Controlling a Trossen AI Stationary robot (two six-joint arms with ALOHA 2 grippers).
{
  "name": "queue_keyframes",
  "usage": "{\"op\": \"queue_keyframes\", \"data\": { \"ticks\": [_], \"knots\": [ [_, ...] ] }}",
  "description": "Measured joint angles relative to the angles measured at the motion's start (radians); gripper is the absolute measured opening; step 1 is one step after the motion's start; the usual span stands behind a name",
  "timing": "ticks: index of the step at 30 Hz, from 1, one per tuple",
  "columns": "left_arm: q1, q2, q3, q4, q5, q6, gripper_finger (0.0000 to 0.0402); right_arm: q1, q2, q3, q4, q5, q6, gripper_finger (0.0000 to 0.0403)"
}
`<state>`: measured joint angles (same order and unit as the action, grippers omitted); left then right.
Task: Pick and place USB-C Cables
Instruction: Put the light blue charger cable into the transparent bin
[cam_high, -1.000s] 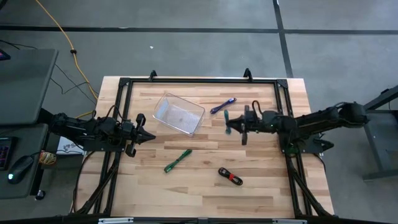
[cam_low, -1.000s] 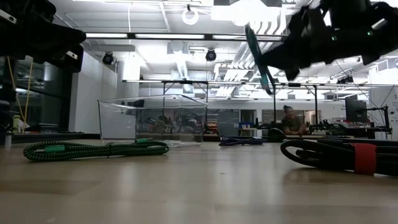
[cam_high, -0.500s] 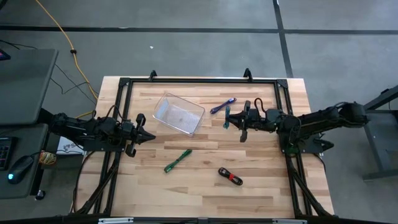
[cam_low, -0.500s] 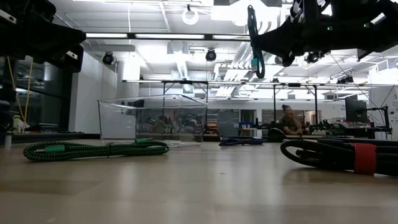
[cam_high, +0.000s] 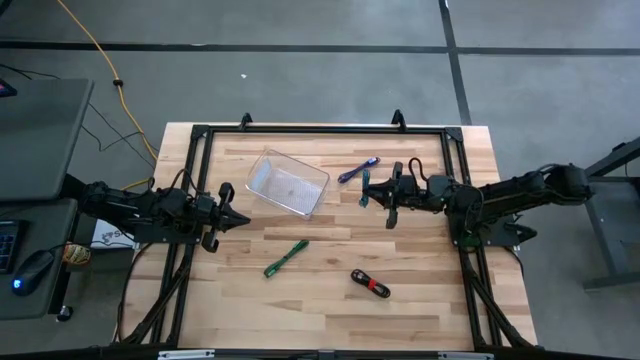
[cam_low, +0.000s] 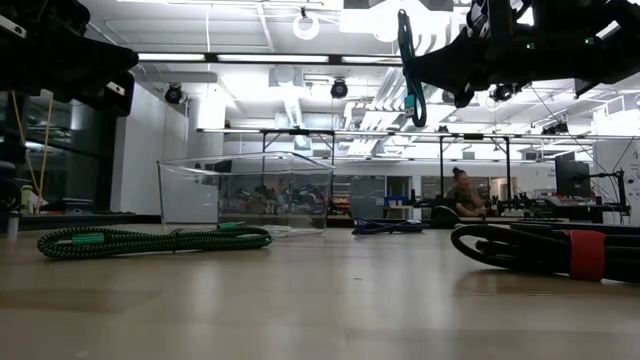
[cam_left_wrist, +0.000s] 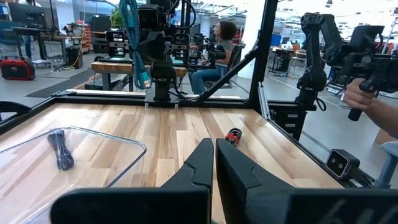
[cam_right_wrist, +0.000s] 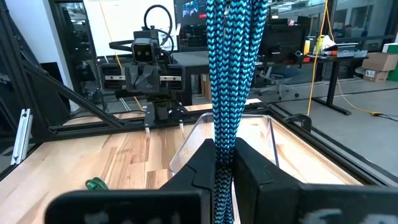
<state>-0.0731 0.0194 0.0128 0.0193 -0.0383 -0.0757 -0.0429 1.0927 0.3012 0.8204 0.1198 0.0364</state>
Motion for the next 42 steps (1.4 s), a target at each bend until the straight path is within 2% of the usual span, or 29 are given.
{"op": "queue_keyframes", "data": {
  "ticks": [34, 42],
  "knots": [
    [0.000, 0.000, 0.000, 0.000, 0.000, 0.000, 0.0001, 0.000, 0.000, 0.000, -0.034, -0.003, 0.015, 0.0014],
    [0.000, 0.000, 0.000, 0.000, 0.000, 0.000, 0.0000, 0.000, 0.004, 0.039, -0.057, 0.056, 0.047, 0.0014]
  ]
}}
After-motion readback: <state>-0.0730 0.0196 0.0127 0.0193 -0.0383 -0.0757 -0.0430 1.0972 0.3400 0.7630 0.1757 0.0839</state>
